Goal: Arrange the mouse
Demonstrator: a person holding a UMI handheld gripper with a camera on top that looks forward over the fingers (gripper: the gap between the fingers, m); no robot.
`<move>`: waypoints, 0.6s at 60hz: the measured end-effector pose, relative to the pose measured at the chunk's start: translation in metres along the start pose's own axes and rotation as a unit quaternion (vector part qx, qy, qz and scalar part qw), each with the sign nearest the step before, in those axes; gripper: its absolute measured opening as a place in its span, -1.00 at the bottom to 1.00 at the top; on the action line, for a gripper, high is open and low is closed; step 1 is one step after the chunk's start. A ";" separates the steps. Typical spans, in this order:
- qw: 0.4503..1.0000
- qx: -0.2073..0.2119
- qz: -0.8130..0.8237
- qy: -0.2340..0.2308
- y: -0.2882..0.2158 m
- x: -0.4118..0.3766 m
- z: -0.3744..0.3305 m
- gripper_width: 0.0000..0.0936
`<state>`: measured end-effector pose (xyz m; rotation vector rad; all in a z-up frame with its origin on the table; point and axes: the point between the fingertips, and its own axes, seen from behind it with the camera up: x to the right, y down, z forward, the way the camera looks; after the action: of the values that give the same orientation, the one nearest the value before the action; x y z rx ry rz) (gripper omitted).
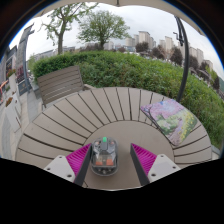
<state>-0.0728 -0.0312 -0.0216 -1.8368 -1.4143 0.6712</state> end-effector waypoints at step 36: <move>0.999 0.044 0.004 0.016 -0.171 0.178 0.006 -0.21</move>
<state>-0.1316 0.1666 0.1133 -1.7792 -1.3362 0.6939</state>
